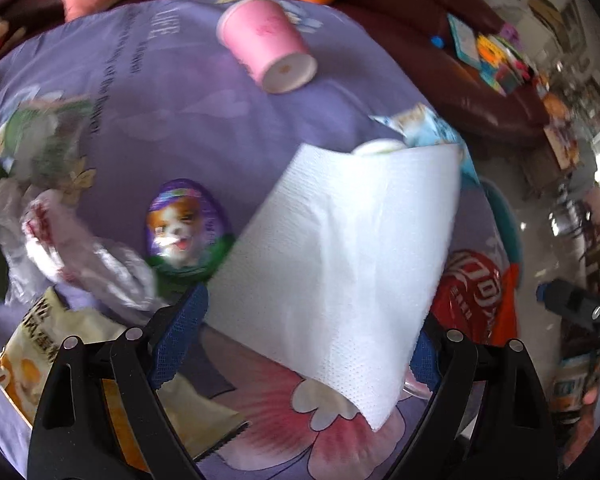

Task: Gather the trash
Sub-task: 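Grasp the white paper towel with the left tool while right tool grasps the red Coca-Cola can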

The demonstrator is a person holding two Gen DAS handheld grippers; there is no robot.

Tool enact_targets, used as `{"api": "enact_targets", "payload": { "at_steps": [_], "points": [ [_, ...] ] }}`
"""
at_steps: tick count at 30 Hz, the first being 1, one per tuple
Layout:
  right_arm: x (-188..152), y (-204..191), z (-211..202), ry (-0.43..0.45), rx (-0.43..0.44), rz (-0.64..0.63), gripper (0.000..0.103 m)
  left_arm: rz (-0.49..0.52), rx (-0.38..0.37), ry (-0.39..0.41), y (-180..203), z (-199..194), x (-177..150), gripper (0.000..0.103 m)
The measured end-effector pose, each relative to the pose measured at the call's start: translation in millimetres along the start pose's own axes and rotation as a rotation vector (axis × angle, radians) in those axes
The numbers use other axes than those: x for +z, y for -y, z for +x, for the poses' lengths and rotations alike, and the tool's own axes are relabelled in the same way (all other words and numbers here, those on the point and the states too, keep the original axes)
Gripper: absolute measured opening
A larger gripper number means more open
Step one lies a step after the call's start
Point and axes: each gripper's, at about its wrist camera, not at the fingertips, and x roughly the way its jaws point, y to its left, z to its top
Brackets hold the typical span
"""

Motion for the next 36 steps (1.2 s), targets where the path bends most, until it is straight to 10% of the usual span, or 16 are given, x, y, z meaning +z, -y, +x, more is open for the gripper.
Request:
{"api": "enact_targets", "payload": {
  "at_steps": [9, 14, 16, 36],
  "points": [
    [7, -6, 6, -0.004, -0.013, 0.012, 0.083, 0.065, 0.056, 0.011, -4, 16, 3, 0.083],
    [10, -18, 12, -0.018, 0.004, 0.003, 0.083, 0.058, 0.085, 0.044, -16, 13, 10, 0.016],
    [9, -23, 12, -0.024, 0.018, -0.002, 0.083, 0.017, 0.058, 0.039, -29, 13, 15, 0.008],
    [-7, -68, 87, -0.19, 0.032, 0.019, 0.081, -0.158, -0.13, 0.167, -96, -66, 21, 0.005]
  ]
}}
